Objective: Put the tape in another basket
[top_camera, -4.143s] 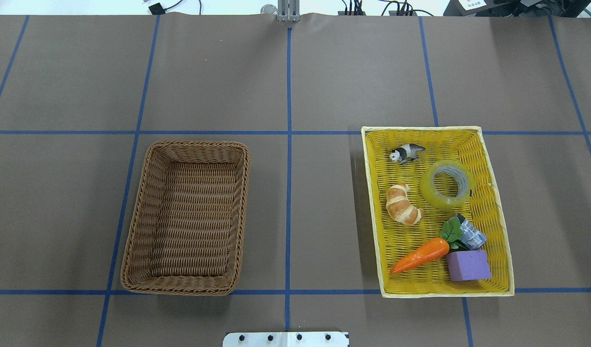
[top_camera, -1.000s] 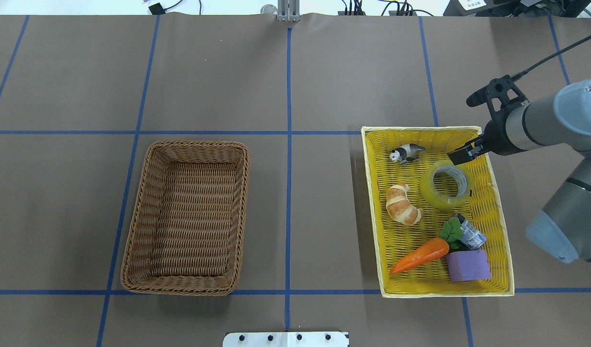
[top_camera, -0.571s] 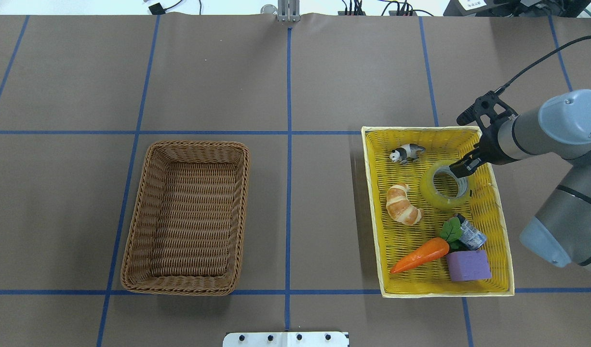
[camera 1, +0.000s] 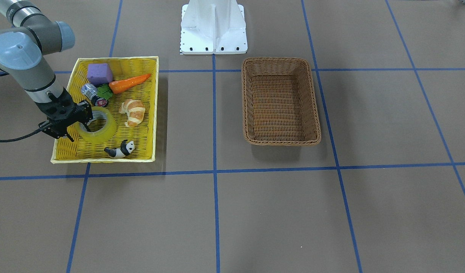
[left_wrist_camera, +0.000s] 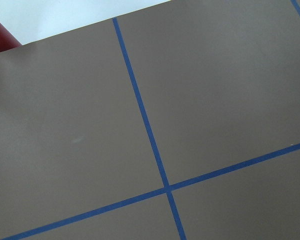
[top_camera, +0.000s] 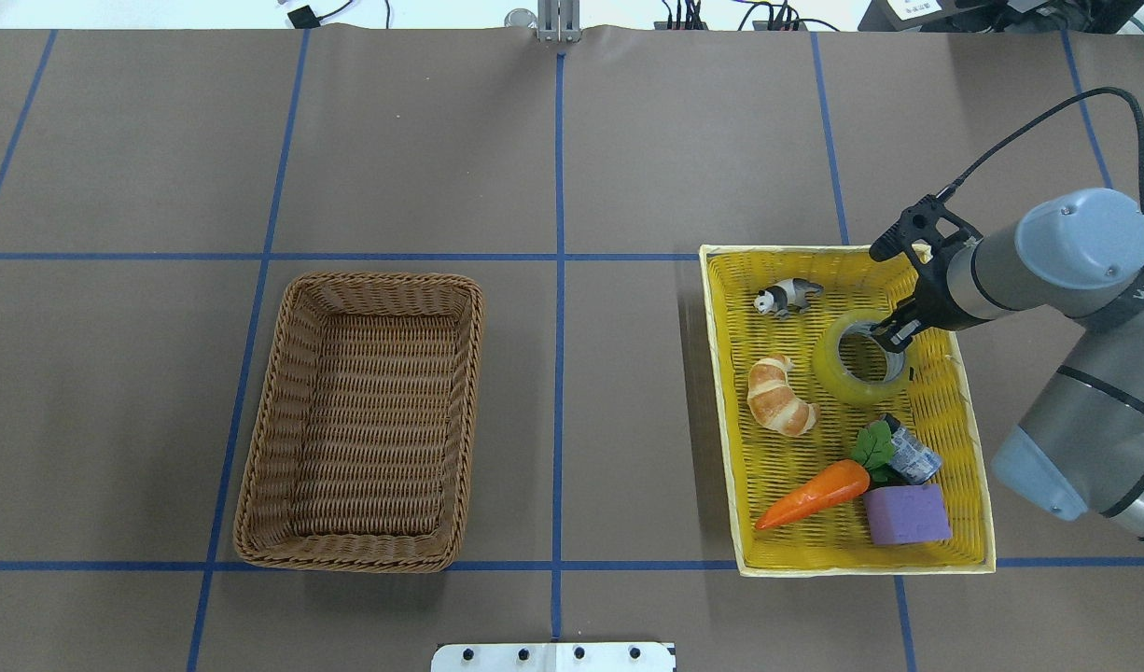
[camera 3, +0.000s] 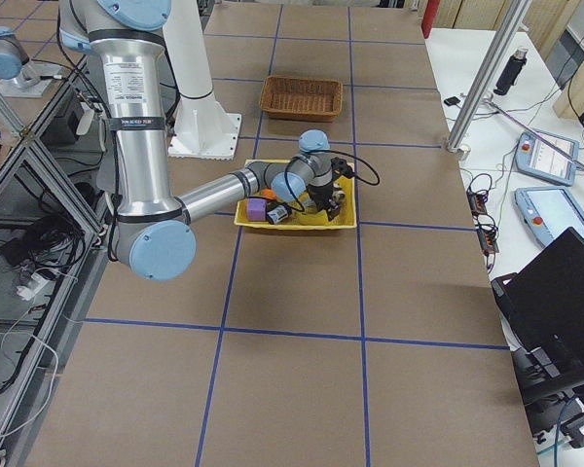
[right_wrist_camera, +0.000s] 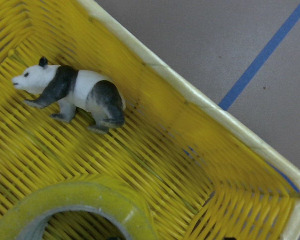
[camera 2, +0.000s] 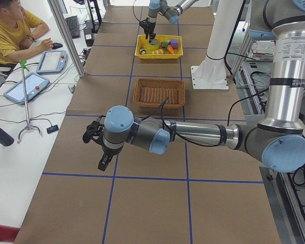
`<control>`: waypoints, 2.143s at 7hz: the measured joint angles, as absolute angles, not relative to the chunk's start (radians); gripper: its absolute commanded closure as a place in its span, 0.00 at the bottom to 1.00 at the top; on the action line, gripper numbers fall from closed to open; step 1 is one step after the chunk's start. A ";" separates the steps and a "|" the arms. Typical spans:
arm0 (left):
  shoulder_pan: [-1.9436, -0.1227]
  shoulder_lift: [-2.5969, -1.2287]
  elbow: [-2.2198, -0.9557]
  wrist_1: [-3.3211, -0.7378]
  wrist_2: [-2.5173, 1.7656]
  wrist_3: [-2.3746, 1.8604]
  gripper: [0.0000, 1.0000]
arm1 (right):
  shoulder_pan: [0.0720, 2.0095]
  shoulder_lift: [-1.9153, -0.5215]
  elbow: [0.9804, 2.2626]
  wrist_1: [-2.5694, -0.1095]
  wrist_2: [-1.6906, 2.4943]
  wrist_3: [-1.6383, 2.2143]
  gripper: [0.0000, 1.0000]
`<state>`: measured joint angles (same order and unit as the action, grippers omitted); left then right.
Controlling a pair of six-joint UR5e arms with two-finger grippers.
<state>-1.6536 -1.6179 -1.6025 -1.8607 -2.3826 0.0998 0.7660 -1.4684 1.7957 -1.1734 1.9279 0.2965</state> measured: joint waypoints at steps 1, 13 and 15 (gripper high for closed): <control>-1.654 -1.618 -1.601 -1.861 -2.382 0.098 0.01 | 0.754 -1.468 1.796 -1.173 1.928 0.296 1.00; -1.421 -1.693 -1.621 -2.469 -2.455 -0.676 0.01 | 0.808 -1.122 1.848 -1.167 1.836 1.004 1.00; -1.264 -1.804 -1.620 -2.655 -2.446 -0.955 0.01 | 0.704 -1.042 1.842 -1.166 1.692 1.082 1.00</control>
<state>-1.2637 -1.8037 -1.6202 -2.6545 -2.4457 -0.9545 0.7044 -1.0416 1.8424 -1.1659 1.6917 1.0818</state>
